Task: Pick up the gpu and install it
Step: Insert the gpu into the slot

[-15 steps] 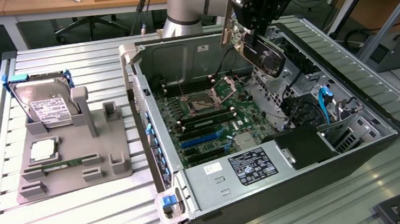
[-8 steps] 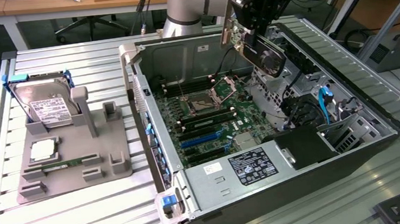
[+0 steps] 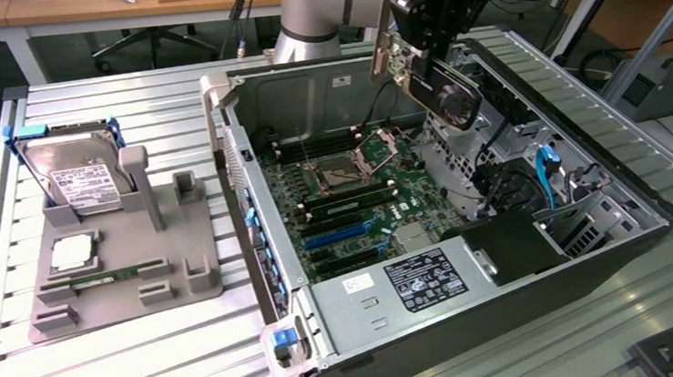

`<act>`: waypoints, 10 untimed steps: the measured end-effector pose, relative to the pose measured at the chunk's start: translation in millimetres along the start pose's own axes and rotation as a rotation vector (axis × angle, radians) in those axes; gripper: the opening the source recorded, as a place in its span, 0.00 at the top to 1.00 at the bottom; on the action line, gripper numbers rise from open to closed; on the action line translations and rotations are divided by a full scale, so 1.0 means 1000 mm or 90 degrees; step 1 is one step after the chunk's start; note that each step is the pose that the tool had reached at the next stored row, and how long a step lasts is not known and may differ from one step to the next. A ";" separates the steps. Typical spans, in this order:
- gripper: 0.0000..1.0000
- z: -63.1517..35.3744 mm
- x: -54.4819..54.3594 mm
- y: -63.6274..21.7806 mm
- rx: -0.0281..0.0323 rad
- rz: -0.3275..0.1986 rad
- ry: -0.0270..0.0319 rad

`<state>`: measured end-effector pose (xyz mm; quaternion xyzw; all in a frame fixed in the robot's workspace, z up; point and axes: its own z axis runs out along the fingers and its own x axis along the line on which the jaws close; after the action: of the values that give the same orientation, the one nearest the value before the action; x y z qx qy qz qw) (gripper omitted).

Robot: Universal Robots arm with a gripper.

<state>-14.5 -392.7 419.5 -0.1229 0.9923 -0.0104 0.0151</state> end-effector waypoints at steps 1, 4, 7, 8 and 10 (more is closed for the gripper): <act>0.73 0.0000 0.000 0.0000 0.0000 -0.001 0.0000; 0.73 0.0000 0.000 0.0000 -0.0001 -0.004 -0.0001; 0.73 0.0000 0.000 0.0000 -0.0001 -0.005 -0.0001; 0.73 0.0000 0.000 0.0000 -0.0001 -0.006 -0.0001; 0.73 0.0000 0.000 0.0000 -0.0002 -0.006 -0.0002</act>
<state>-14.5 -392.7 419.5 -0.1278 0.9916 -0.0104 0.0152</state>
